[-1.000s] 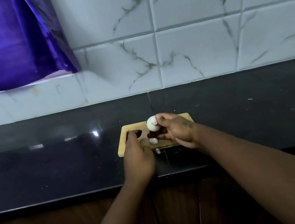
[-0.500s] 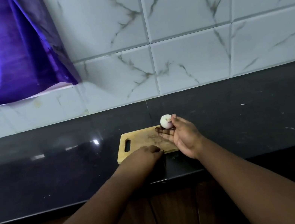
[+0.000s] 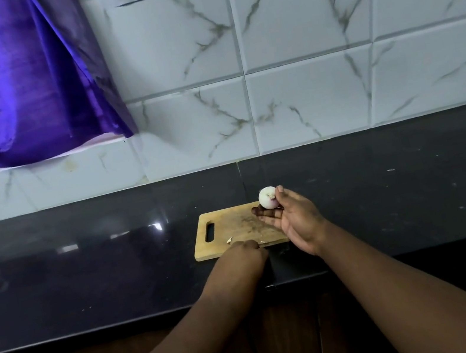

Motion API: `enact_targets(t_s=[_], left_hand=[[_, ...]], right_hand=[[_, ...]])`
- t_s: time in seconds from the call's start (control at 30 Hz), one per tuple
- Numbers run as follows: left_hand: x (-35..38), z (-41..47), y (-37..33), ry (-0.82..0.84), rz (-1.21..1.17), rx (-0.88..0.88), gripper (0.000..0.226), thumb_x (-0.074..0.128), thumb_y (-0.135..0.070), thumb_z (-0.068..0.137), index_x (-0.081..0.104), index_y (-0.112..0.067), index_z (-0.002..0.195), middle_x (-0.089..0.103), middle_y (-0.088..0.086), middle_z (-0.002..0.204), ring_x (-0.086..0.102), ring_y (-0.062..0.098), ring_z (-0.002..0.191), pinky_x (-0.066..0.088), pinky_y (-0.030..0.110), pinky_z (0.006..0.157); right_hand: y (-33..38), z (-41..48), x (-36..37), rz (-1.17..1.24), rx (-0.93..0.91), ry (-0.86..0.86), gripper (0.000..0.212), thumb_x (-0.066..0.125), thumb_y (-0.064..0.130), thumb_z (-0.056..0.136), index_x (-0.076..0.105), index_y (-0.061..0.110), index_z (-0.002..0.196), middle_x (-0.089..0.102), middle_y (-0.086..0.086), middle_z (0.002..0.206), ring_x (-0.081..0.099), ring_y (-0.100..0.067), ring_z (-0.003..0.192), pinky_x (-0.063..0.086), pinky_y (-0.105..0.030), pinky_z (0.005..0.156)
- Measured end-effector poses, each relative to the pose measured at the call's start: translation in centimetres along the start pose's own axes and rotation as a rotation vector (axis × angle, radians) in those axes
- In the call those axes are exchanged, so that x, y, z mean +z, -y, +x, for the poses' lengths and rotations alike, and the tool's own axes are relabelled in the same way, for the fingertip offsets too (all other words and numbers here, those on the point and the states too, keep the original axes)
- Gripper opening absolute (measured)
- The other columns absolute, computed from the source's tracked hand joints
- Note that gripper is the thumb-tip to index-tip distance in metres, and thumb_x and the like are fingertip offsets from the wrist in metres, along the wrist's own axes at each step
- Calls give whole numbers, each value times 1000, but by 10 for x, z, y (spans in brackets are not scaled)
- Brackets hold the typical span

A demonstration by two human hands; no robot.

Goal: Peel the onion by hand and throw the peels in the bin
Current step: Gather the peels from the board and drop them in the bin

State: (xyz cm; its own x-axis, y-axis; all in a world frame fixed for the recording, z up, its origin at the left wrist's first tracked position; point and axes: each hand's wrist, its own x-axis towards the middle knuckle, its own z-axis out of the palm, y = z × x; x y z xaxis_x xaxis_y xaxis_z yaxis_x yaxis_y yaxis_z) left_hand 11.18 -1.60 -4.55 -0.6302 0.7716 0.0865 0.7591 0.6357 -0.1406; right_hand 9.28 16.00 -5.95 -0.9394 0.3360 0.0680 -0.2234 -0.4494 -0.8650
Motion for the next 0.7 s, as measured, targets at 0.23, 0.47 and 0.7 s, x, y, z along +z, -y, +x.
enact_targets(t_s=[0.23,0.47,0.7], left_hand=[[15,-24,-15,-211,-103,-34,41,53,-10,104,49,-14,145,52,7,141,48,23,127,45,33,97],[23,9,26,-629,-699,-523,27,61,0,97,78,-15,113,76,2,107,67,13,91,46,21,74],[21,34,55,-312,-376,-379,25,55,2,90,72,-15,97,68,3,101,64,24,88,57,38,76]], right_hand=[[-10,-22,20,-250,50,19,37,41,34,110,54,7,132,70,-18,117,72,-31,114,56,-36,101],[-10,-11,35,-162,96,-61,31,42,32,110,54,11,128,70,-15,108,72,-30,107,54,-43,104],[-19,8,41,-461,75,-108,23,39,44,108,57,31,114,74,-6,109,72,-19,106,52,-44,106]])
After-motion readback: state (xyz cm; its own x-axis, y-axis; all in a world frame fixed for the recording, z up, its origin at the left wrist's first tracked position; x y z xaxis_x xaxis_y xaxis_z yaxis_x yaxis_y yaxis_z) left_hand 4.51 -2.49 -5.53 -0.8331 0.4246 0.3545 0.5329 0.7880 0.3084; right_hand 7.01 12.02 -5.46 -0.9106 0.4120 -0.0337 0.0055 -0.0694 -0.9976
